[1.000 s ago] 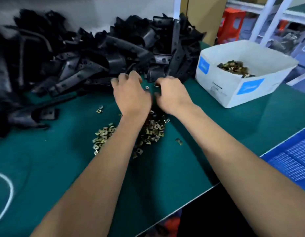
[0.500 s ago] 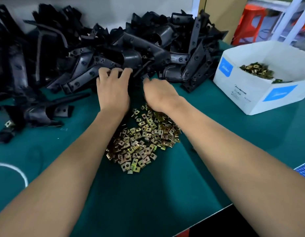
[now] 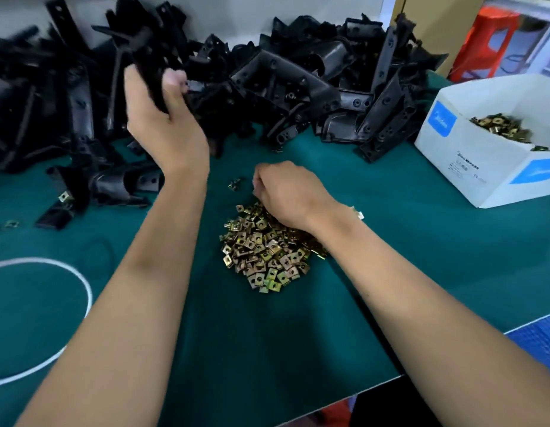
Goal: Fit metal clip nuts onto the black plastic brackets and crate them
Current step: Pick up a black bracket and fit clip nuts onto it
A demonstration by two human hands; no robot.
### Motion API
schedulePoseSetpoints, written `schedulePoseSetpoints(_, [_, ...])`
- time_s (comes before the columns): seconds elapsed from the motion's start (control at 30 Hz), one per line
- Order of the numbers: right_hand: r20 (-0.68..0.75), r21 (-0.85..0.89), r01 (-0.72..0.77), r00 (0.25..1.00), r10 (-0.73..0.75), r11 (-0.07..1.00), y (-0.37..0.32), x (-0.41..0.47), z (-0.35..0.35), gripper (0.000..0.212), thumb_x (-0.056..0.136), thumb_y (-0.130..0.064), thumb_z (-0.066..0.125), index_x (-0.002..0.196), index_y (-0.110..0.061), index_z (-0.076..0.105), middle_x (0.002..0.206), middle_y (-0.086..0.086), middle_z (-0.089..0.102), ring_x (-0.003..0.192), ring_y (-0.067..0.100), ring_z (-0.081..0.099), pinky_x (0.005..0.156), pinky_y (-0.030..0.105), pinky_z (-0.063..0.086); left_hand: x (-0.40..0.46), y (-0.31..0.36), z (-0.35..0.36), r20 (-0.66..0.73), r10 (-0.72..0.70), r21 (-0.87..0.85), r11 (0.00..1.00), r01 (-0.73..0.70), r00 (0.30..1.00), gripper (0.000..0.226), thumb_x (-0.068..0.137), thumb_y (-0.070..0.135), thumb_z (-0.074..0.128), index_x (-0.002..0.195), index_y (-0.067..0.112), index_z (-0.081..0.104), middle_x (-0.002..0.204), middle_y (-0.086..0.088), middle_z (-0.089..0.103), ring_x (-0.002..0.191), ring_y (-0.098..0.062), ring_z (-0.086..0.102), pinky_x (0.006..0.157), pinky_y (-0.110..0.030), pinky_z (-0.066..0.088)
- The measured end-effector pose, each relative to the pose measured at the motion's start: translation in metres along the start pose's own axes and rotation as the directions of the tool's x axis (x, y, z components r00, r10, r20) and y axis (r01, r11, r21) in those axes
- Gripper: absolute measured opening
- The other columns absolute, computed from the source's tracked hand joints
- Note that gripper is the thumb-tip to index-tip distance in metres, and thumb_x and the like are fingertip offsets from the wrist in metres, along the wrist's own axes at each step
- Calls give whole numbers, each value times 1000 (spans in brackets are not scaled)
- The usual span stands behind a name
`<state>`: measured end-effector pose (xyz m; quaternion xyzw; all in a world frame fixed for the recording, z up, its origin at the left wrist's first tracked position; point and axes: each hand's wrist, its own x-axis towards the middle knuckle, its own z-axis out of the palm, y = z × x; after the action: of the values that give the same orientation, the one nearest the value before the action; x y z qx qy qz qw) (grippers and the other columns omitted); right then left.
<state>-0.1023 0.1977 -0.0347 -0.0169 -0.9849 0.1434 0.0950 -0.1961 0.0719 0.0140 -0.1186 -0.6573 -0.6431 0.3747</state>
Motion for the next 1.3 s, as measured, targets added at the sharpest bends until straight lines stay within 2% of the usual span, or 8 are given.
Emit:
schedulePoseSetpoints(0.1, [-153,179,-50,985,78,983,-2,-5,1,27,109,-30,40,101,-11,57,93,12,69,81,38,62,66,41,42,3,0,-18,-15,-415,-396,838,376,910,30,109,20,45,135,6,45,102,-21,73,88,-33,74,83,-45,62])
schedulePoseSetpoints(0.17, [-234,345,-22,966,109,938,-2,-8,-1,25,109,-27,46,101,-9,61,86,8,69,76,31,63,68,44,48,-6,-4,-33,50,-603,-411,714,567,796,32,110,33,42,139,20,41,111,-12,75,99,-34,74,90,-46,60])
schedulePoseSetpoints(0.33, [-212,757,30,956,202,653,-13,-14,-1,16,103,-10,58,92,-8,69,71,1,70,58,9,59,56,27,48,-38,-28,-65,54,-730,-313,636,706,682,22,112,26,43,99,14,29,77,0,54,54,-2,59,58,-20,51])
schedulePoseSetpoints(0.43, [-118,932,27,966,232,362,-24,-16,2,16,102,-5,58,97,-7,73,68,3,70,58,12,60,51,22,48,-42,-29,-69,191,-768,-369,521,770,611,37,101,14,65,102,19,28,93,-3,55,70,-11,62,73,-32,57])
schedulePoseSetpoints(0.6, [-76,951,19,982,173,310,-31,-17,8,19,97,6,62,110,0,74,86,15,76,69,19,70,60,25,55,-47,-19,-58,263,-801,-446,393,804,538,62,87,1,77,130,14,35,115,-12,67,95,-26,69,84,-47,63])
schedulePoseSetpoints(0.83, [-98,957,57,986,131,284,-40,-21,11,16,94,3,68,107,-3,75,87,14,76,69,24,73,57,29,58,-56,-16,-53,239,-789,-406,448,797,565,74,78,26,89,130,25,36,130,-8,63,111,-28,71,93,-49,61])
schedulePoseSetpoints(1.07, [-10,975,-19,991,133,219,-45,-23,10,7,95,4,67,99,0,70,75,10,74,62,27,73,51,25,55,-56,-17,-50,113,-766,-318,575,754,632,78,78,31,91,131,24,33,102,-5,64,87,-19,68,91,-50,60])
schedulePoseSetpoints(1.3, [27,971,-52,994,110,231,-45,-25,7,5,94,4,68,97,2,70,76,10,75,66,29,75,47,22,52,-55,-20,-49,45,-772,-342,584,736,634,80,77,33,91,131,25,33,116,-9,66,88,-14,66,87,-40,63])
